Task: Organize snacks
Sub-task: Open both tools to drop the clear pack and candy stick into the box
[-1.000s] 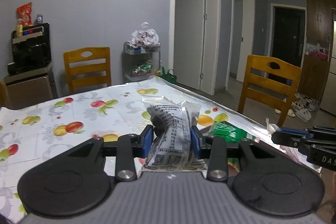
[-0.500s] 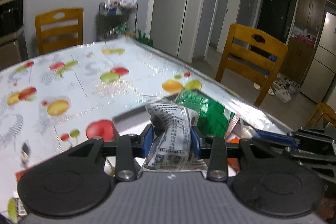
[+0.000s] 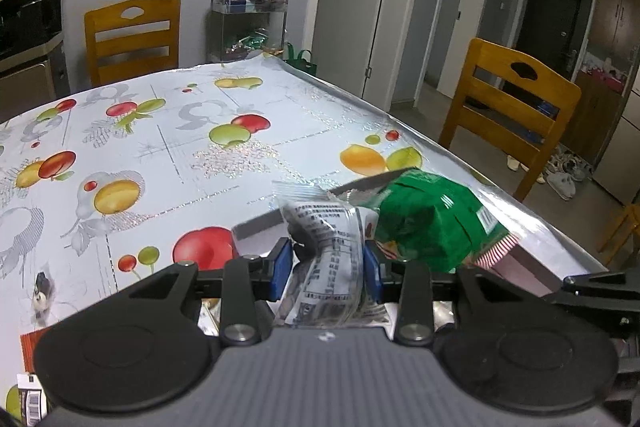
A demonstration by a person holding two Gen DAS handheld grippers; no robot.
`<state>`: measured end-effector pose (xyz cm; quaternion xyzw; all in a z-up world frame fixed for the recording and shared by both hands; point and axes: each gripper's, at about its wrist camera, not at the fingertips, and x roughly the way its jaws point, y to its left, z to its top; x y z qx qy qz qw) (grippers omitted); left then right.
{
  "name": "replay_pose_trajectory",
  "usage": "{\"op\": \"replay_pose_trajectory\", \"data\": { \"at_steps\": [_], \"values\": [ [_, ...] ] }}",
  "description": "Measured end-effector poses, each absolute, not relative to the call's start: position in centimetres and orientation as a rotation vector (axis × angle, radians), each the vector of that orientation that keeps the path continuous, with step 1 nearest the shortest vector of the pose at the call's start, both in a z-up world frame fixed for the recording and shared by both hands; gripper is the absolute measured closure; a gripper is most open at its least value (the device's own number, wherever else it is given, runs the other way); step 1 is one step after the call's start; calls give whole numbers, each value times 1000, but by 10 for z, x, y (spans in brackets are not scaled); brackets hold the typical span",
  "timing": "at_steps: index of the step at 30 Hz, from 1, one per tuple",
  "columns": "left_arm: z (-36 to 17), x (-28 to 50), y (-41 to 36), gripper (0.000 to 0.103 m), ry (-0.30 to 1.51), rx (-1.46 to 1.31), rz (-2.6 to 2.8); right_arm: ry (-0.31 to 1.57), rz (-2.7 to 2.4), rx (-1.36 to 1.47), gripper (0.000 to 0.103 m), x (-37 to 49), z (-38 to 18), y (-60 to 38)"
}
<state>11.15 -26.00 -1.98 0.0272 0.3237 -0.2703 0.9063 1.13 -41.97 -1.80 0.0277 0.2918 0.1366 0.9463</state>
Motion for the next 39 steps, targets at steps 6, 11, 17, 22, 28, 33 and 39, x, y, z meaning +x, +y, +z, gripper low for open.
{"op": "replay_pose_trajectory", "data": {
  "at_steps": [6,11,17,22,28,33,39],
  "values": [
    [-21,117,-266,68,639,89,-540,613,266,56,89,23,-22,-415],
    [-21,120,-270,68,616,108,-537,635,267,51,89,28,-26,-411],
    [-24,121,-267,68,593,115,-559,644,254,54,89,30,-25,-411],
    [-27,119,-266,67,582,123,-576,659,226,46,89,33,-26,-412],
    [-30,117,-267,67,581,136,-598,665,211,47,88,33,-26,-412],
    [-33,119,-266,67,595,126,-597,672,210,60,87,34,-27,-413],
    [-34,119,-266,67,594,130,-597,675,208,65,86,33,-26,-414]
  ]
}}
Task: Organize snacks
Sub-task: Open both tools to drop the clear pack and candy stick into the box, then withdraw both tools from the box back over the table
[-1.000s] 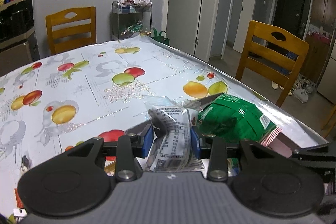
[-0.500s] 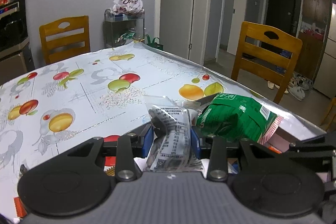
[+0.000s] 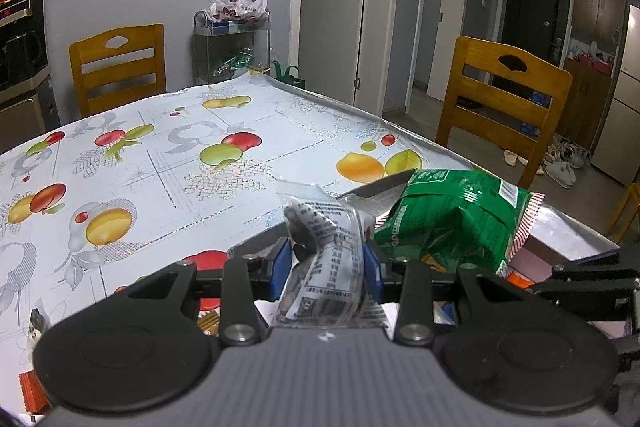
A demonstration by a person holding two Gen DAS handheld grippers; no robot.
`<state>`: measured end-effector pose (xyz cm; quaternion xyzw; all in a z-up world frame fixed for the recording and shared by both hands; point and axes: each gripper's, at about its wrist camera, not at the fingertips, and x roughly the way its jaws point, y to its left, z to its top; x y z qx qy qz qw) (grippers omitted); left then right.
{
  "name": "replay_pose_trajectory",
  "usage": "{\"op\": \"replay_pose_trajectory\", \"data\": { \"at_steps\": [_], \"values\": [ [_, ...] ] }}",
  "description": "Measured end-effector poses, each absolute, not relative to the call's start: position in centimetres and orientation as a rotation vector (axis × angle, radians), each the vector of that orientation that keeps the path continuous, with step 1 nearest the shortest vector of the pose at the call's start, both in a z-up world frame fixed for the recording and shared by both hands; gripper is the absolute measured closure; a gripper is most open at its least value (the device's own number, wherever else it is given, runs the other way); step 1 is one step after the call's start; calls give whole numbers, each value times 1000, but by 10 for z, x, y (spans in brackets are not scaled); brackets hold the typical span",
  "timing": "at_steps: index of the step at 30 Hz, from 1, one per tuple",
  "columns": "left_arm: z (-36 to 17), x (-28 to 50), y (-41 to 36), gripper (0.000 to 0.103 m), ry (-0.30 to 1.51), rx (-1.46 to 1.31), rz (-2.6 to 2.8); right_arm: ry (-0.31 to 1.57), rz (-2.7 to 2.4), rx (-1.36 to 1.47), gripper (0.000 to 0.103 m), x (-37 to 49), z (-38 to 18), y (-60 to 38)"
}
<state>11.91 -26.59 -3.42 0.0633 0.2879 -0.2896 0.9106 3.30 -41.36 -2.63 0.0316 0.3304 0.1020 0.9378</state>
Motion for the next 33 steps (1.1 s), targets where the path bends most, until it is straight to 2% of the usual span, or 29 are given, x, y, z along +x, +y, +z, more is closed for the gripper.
{"op": "replay_pose_trajectory", "data": {
  "at_steps": [6,10,12,14,16,20,23,29,31,33],
  "values": [
    [-33,119,-266,66,598,127,-590,667,208,71,82,33,-25,-414],
    [-32,120,-265,60,598,128,-574,665,212,72,81,31,-24,-414],
    [-31,120,-264,49,604,121,-568,661,214,71,78,29,-24,-414],
    [-30,119,-262,26,599,104,-565,658,217,71,77,28,-23,-414],
    [-28,117,-260,16,581,97,-561,655,216,69,75,26,-23,-414],
    [-22,112,-260,12,566,106,-566,650,213,74,70,23,-22,-415],
    [-19,109,-259,7,553,105,-566,637,216,85,60,19,-18,-417],
    [-15,105,-255,7,545,99,-562,599,226,83,38,6,-9,-419],
    [-13,104,-254,7,545,94,-564,588,212,80,23,3,-8,-419],
    [-12,102,-252,7,542,93,-565,581,200,81,19,1,-6,-421]
  ]
}}
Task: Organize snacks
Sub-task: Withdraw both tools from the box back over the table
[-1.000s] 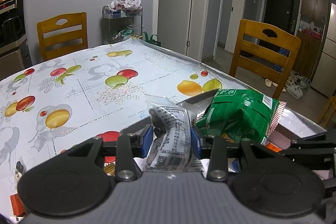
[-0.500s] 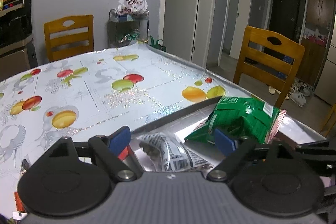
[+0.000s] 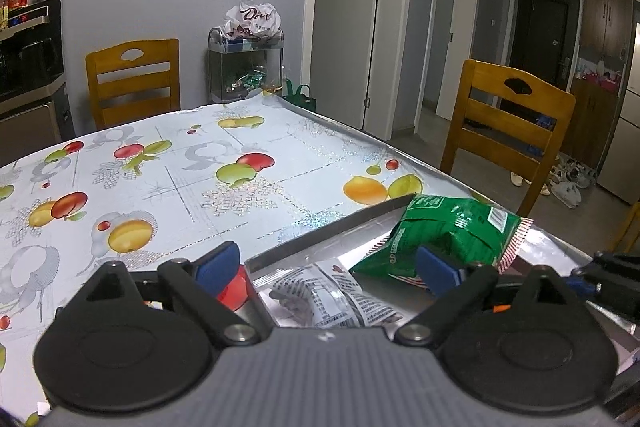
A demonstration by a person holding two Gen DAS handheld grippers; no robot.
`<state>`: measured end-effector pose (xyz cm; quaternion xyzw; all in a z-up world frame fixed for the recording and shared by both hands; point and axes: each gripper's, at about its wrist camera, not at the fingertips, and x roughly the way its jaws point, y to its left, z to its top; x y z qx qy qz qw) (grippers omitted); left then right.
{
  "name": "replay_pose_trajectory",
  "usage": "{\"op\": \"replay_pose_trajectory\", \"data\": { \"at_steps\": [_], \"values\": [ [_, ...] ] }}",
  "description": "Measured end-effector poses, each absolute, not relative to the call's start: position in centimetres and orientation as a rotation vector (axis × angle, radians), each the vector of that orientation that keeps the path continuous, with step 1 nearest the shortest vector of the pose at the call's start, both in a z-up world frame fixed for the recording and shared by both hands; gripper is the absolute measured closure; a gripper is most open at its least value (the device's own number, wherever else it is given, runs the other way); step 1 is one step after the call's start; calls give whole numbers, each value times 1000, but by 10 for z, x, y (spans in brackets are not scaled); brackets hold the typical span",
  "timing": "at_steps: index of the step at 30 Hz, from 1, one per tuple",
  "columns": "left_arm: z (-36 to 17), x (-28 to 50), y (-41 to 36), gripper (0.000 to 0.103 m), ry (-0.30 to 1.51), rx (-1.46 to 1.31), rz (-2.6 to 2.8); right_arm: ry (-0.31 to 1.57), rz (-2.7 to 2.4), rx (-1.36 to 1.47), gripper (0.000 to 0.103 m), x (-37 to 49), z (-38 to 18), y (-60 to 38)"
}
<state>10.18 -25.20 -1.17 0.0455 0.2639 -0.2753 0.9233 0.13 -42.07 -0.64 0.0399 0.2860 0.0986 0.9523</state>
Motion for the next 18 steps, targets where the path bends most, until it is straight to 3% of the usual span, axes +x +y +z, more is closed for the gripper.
{"op": "replay_pose_trajectory", "data": {
  "at_steps": [18],
  "values": [
    [12,72,-218,7,459,92,-590,578,153,139,6,-10,3,-419]
  ]
}}
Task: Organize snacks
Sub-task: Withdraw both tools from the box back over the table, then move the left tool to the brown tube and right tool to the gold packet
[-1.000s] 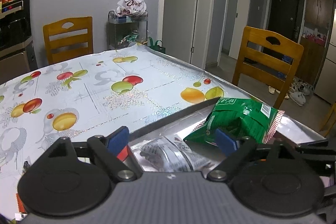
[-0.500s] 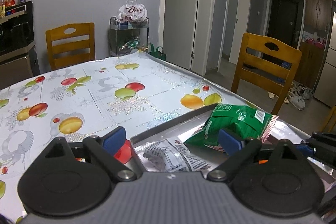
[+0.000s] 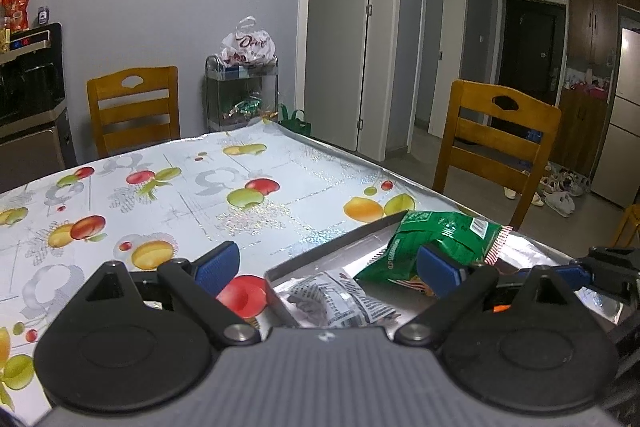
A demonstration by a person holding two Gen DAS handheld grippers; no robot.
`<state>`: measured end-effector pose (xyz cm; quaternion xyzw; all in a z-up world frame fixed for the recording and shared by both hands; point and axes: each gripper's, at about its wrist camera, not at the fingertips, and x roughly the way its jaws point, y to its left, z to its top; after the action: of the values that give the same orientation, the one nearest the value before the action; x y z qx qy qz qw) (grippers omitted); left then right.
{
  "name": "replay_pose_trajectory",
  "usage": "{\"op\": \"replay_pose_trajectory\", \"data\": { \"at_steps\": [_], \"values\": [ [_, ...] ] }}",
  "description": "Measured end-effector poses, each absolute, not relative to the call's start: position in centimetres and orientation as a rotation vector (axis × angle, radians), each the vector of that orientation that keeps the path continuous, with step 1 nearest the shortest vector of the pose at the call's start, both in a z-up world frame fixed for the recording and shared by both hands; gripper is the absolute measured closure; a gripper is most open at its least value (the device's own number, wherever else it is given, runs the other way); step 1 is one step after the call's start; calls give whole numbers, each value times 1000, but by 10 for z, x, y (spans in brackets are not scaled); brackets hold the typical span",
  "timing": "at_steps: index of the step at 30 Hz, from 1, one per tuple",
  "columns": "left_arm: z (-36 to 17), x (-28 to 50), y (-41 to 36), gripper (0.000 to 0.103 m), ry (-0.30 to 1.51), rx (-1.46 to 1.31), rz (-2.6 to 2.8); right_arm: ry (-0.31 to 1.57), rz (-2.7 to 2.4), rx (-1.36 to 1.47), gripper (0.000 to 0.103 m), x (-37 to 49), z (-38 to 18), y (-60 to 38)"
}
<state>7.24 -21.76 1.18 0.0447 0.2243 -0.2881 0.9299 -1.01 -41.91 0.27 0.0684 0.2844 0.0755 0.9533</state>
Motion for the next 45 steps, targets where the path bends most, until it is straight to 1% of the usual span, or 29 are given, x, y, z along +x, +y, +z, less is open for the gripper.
{"op": "replay_pose_trajectory", "data": {
  "at_steps": [5,14,17,22,33,45],
  "values": [
    [17,68,-198,4,436,84,-588,573,146,140,5,-13,6,-411],
    [23,61,-148,4,394,107,-554,546,156,133,0,-19,16,-386],
    [23,60,-131,1,398,120,-540,545,161,134,0,-19,19,-378],
    [23,57,-105,1,375,151,-505,545,175,128,0,-19,23,-362],
    [11,61,-55,1,436,152,-500,556,212,82,0,-19,25,-329],
    [-13,73,-8,1,502,65,-432,582,265,21,0,-13,19,-283]
  ]
}}
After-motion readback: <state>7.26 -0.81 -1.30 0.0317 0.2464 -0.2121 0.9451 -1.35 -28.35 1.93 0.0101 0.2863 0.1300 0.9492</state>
